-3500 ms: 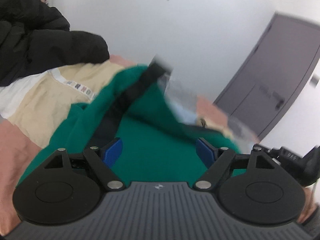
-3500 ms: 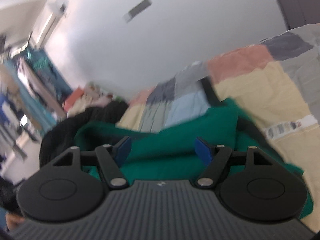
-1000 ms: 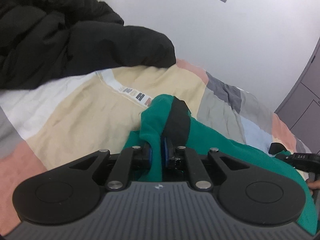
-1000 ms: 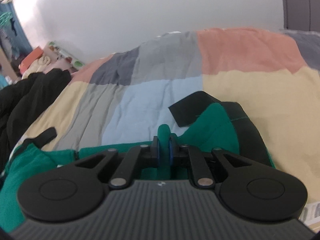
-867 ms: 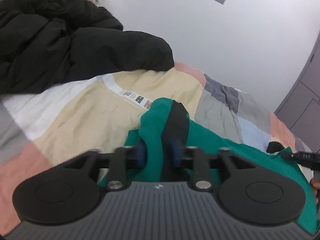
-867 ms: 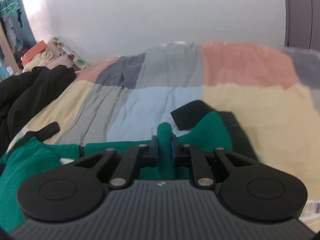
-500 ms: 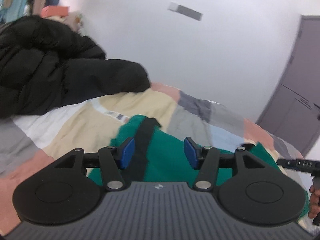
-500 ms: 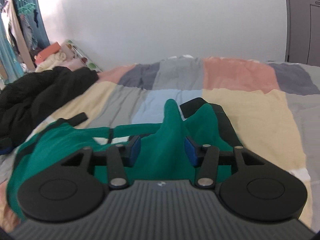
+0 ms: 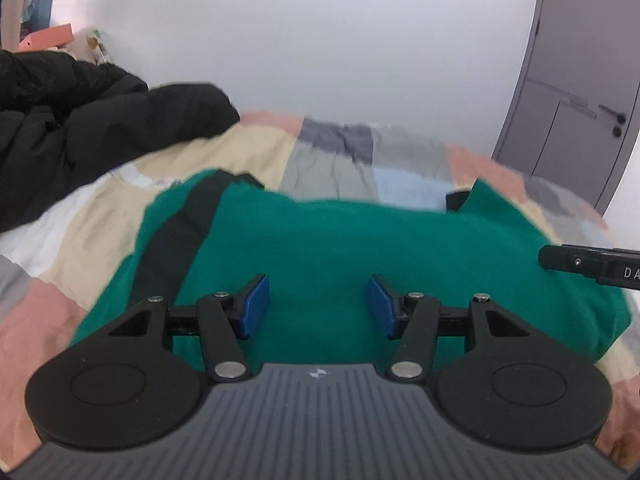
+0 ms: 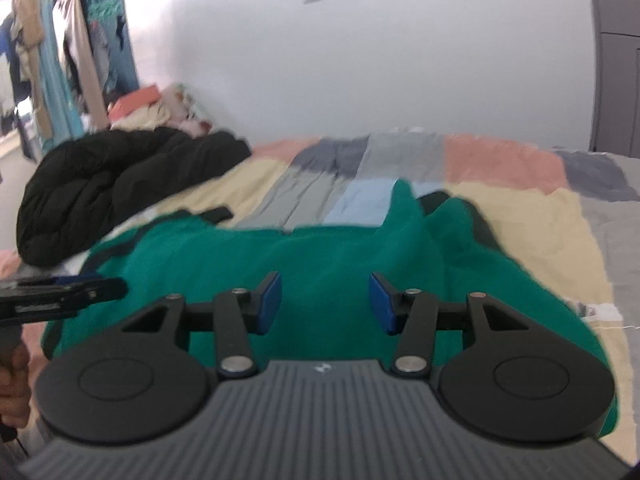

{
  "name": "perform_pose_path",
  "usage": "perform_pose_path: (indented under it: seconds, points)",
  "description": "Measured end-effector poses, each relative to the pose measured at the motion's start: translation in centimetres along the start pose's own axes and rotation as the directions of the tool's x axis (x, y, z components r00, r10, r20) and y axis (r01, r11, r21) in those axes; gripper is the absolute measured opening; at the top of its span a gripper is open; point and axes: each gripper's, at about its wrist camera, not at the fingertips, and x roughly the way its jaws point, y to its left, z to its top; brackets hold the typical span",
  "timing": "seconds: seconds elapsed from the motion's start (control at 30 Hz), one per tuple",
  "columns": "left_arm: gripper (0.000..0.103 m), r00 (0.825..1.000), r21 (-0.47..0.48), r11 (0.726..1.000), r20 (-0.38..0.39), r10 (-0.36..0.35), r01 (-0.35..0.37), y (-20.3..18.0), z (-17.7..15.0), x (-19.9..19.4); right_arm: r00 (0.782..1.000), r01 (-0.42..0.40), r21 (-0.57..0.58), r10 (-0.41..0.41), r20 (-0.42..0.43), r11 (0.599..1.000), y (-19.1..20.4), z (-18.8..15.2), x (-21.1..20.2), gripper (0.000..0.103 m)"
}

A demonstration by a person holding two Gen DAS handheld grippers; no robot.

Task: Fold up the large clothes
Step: 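Position both grippers over the folded green hoodie and pinch its edge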

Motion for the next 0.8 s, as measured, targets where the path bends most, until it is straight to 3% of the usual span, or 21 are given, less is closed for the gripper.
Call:
perform_pose_path:
  seconds: [0.2, 0.47, 0.8]
  points:
    - [0.061, 0.999, -0.026, 1.0, -0.05, 0.002, -0.003, 0.5, -0.2, 1.7, 0.998, -0.002, 0.004, 0.003, -0.063, 1.0, 0.2, -1.1, 2.1, 0.053]
    - [0.061, 0.994, 0.01, 0.999, -0.108, 0.035, -0.034, 0.0, -1.4, 4.0, 0.995, 0.0, -0.025, -0.002, -0.101, 1.0, 0.2, -2.1, 3.4, 0.054]
    - [0.062, 0.998, -0.007, 0.999, -0.038, 0.041, -0.041, -0.7, -1.6, 0.6, 0.997, 0.011, 0.019, -0.009, -0.073, 1.0, 0.2, -2.4, 1.5, 0.054]
